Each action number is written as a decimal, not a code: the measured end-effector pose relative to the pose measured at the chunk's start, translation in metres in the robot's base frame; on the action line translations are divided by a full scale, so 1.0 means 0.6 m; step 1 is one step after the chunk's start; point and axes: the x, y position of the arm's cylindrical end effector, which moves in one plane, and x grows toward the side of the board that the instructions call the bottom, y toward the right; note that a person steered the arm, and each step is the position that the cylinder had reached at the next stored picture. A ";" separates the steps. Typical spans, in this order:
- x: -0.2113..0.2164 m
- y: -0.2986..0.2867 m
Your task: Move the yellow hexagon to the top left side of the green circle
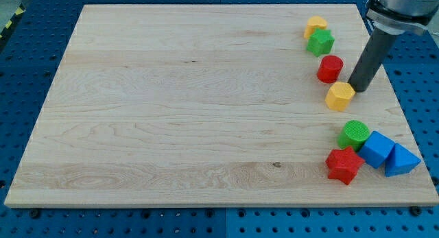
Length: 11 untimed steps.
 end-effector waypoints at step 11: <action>-0.068 0.010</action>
